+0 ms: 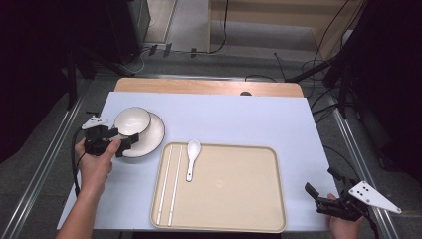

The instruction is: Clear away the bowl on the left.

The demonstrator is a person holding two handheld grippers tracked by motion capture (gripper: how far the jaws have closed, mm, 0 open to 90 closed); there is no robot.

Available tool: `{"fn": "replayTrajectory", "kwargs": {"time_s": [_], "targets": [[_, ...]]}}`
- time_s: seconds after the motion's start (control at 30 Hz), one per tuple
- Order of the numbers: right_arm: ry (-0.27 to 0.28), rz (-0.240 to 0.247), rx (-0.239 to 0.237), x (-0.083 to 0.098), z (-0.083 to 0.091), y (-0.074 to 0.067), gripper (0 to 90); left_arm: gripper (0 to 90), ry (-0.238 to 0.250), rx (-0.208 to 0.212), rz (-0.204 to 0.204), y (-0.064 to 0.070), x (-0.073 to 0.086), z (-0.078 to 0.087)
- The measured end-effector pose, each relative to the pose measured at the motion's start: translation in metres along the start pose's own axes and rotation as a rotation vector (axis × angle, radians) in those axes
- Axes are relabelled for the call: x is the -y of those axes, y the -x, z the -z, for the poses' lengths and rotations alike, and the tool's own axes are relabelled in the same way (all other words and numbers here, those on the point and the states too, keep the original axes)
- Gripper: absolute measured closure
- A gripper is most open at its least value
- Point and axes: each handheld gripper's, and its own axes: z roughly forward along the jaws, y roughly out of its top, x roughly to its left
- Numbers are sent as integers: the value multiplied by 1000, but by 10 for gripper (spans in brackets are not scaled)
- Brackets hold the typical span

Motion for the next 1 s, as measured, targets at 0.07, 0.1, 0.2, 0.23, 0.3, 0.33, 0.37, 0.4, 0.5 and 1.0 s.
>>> {"fn": "replayTrajectory", "kwargs": {"time_s": [0.07, 0.1, 0.2, 0.23, 0.3, 0.33, 0.37, 0.4, 0.5, 1.0], "targets": [[-2, 4, 0, 0, 0, 0, 2, 137, -3, -11, 16, -7, -3, -2], [-2, 2, -1, 0, -1, -1, 2, 138, -9, -18, 22, -10, -5, -3], [-3, 2, -1, 0, -1, -1, 2, 143, -20, -34, 37, -15, -8, -6], [-4, 5, -1, 0, -2, 0, 2, 146, -25, -44, 44, -18, -10, -9], [-6, 4, -2, 0, -2, -1, 2, 170, -28, -58, 53, -21, -13, -12], [-6, 2, -2, 0, -2, -1, 2, 185, -33, -71, 58, -23, -14, -14], [-6, 1, -3, 0, -2, -1, 2, 201, -40, -85, 61, -25, -15, -17], [-6, 1, -3, 0, -2, -1, 2, 217, -48, -97, 71, -27, -17, -19], [-6, 2, -2, 0, -2, -1, 2, 265, -62, -119, 80, -30, -20, -26], [-13, 0, -3, 1, -2, 0, 2, 587, -137, -201, 168, -42, -24, -50]]}}
